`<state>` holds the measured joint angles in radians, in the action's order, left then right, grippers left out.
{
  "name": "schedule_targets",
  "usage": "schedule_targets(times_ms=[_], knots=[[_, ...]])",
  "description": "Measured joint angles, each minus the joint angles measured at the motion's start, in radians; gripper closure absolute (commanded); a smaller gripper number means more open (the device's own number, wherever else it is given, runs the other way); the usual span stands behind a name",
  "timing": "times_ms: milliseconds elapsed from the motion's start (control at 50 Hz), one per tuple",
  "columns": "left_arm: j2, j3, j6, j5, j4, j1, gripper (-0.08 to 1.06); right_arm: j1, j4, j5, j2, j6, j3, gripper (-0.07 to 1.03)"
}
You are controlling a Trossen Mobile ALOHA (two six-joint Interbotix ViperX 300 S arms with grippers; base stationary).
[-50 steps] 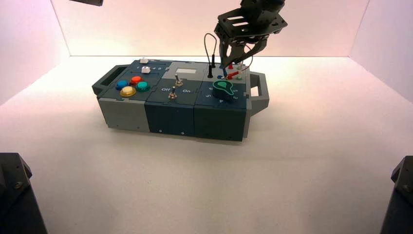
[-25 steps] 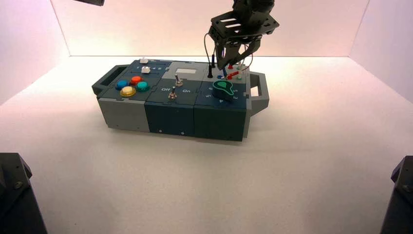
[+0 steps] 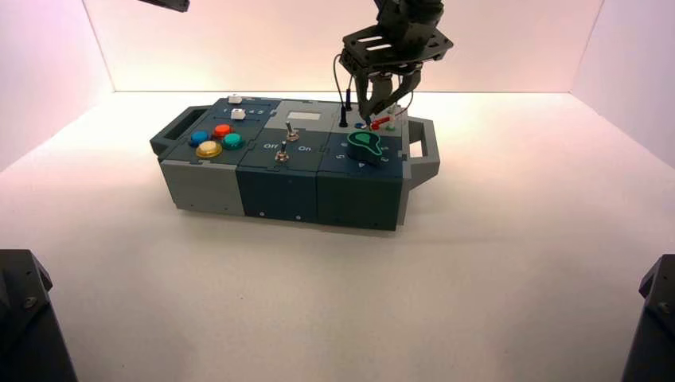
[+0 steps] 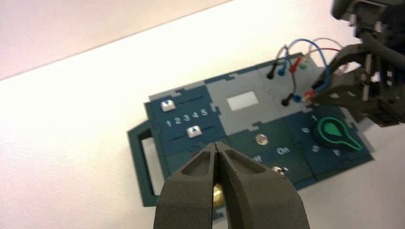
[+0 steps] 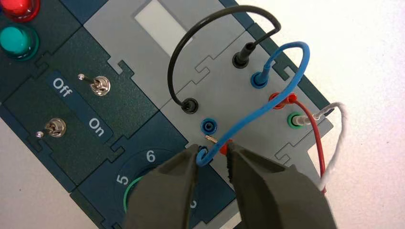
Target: Insert the blue wire.
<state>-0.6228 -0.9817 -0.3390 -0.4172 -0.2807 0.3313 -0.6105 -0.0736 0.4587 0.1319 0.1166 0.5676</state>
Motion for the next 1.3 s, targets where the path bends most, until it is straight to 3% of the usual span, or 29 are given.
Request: schedule_targets(times_ms=[60, 220, 560, 740, 1000, 1300], knots=[[0.000, 0.011, 0.000, -0.025, -0.026, -0.002, 1.01, 0.000, 0.002, 0.000, 0.000, 0.000, -0.002, 0.86], [0.005, 0.018, 0.000, -0.049, -0.084, 0.000, 1.01, 0.000, 0.002, 0.009, 0.000, 0.000, -0.005, 0.98], [0.009, 0.020, -0.006, -0.080, -0.167, 0.002, 1.01, 0.000, -0.003, 0.025, -0.006, -0.008, -0.008, 0.99], [0.009, 0.020, -0.025, -0.080, -0.172, 0.002, 1.01, 0.000, -0.006, 0.003, -0.028, -0.012, -0.008, 0.99], [0.009, 0.021, -0.025, -0.084, -0.173, 0.003, 1.01, 0.000, -0.037, -0.074, -0.028, -0.018, 0.006, 0.99], [0.011, 0.021, -0.026, -0.109, -0.172, 0.003, 1.01, 0.000, -0.038, -0.143, -0.029, -0.021, 0.028, 0.99]])
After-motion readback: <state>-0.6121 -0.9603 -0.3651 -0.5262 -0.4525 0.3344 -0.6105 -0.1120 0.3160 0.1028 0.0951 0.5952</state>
